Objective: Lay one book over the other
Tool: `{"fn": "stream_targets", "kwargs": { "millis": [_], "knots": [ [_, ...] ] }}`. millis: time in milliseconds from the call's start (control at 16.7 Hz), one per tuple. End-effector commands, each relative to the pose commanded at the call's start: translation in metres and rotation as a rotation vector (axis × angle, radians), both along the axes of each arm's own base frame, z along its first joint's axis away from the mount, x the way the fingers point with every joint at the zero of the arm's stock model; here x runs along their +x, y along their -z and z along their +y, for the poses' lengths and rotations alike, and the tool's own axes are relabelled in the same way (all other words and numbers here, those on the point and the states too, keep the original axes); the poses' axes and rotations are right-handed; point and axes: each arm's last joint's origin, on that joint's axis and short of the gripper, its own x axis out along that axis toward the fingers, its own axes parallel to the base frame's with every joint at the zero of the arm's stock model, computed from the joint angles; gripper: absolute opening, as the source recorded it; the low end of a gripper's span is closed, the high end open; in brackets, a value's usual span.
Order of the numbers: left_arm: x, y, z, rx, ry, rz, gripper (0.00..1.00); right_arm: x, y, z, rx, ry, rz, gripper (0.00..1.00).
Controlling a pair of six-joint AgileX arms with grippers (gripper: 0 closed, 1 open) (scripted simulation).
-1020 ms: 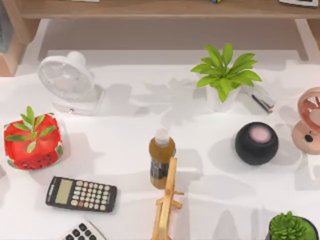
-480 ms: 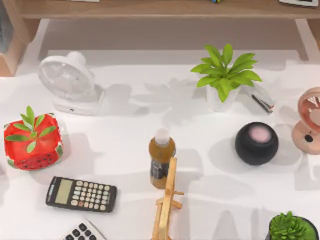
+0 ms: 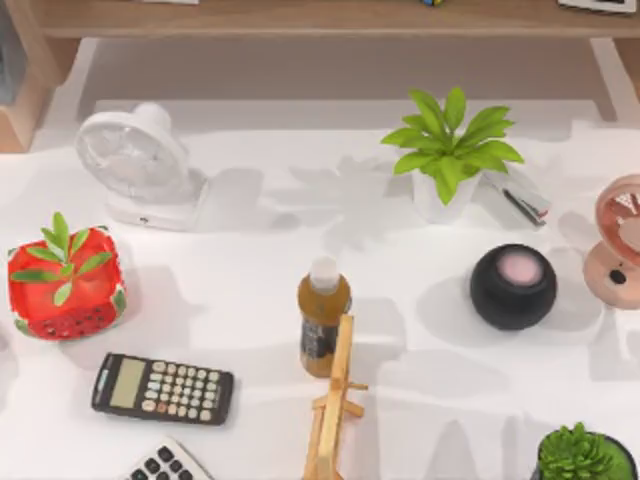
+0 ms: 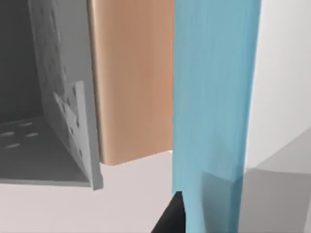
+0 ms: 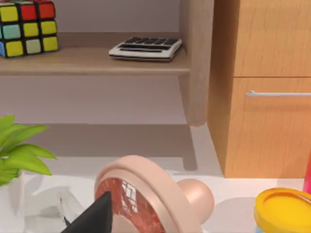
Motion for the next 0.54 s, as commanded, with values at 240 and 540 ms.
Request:
{"fn": "stream_targets", "kwargs": {
  "millis": [240,540],
  "knots": [
    [0.0000,0.0000,0.0000,0.000,0.000,0.000,1.00,0.0000,0.0000,0.0000,0.000,0.000,0.000,1.00],
    [0.0000,0.0000,0.0000,0.000,0.000,0.000,1.00,0.0000,0.0000,0.0000,0.000,0.000,0.000,1.00]
  ]
}}
